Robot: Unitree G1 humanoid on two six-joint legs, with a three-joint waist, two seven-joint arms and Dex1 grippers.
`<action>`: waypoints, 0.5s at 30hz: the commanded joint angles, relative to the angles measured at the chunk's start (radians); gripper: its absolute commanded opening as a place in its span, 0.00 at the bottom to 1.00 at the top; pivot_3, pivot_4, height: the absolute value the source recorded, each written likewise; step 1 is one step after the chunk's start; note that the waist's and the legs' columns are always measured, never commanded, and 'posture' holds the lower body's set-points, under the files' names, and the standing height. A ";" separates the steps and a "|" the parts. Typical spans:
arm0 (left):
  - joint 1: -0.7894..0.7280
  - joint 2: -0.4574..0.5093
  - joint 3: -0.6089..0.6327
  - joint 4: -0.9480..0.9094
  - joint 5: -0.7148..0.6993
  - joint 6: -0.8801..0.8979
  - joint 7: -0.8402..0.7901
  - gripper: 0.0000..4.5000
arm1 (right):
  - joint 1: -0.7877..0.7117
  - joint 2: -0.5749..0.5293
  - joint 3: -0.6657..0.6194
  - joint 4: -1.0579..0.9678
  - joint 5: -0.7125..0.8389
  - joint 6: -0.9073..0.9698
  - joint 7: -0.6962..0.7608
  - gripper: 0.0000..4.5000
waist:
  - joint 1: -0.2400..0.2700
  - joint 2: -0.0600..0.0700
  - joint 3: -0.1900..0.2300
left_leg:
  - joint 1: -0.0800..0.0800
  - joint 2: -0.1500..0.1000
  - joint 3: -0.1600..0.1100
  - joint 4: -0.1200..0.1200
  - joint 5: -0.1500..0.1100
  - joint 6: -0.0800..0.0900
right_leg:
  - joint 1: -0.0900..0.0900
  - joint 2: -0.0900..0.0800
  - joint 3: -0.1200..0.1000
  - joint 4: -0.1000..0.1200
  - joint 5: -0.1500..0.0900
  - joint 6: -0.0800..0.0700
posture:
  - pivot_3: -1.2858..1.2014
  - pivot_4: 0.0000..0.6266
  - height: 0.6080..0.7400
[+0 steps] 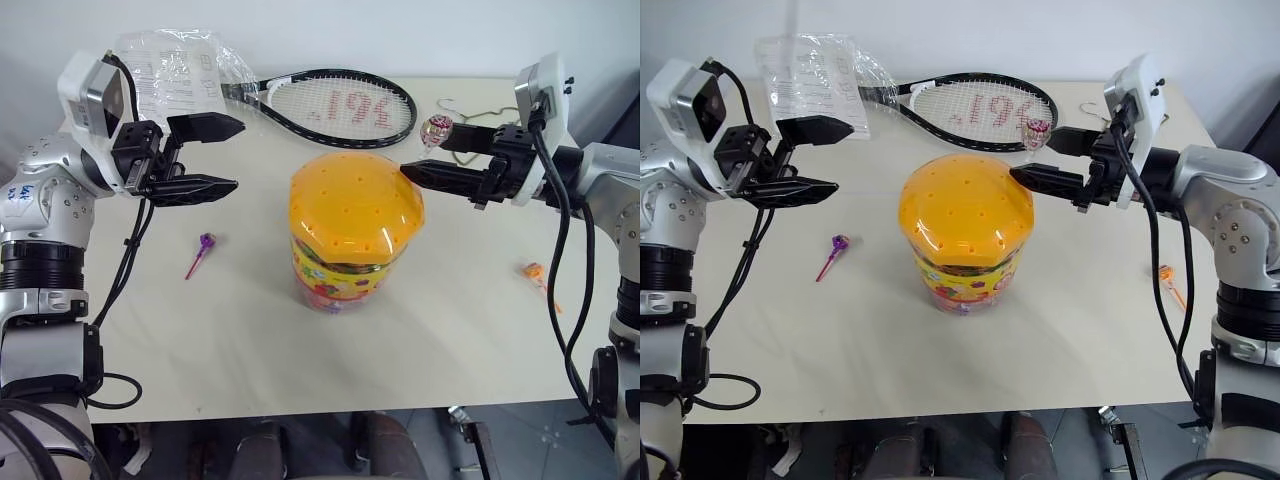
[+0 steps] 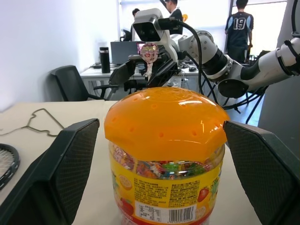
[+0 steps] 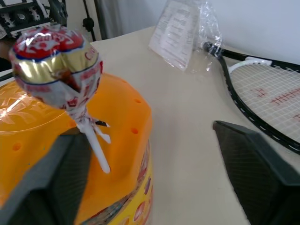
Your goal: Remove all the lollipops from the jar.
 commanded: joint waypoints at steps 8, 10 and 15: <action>0.019 0.017 0.058 -0.085 0.004 0.032 -0.108 1.00 | -0.150 -0.006 -0.037 -0.024 0.025 0.003 0.003 0.12 | 0.001 0.000 0.000 | 0.000 0.000 0.000 0.000 0.000 0.000 | 0.000 0.000 0.000 0.000 0.000 0.000 | 0.52 0.24 1.00; 0.013 0.013 0.057 -0.086 0.005 0.035 -0.110 1.00 | -0.181 -0.009 -0.038 -0.016 0.018 0.003 -0.006 0.00 | 0.000 0.000 0.000 | 0.000 0.000 0.000 0.000 0.000 0.000 | -0.001 0.000 0.000 0.000 0.000 0.000 | 0.52 0.24 1.00; -0.007 0.002 0.046 -0.082 0.008 0.037 -0.112 1.00 | -0.278 -0.043 -0.051 0.061 -0.047 -0.025 -0.045 0.00 | 0.001 0.000 0.000 | -0.001 0.000 0.000 0.000 0.000 0.000 | -0.001 0.000 0.000 0.001 0.000 0.000 | 0.52 0.24 1.00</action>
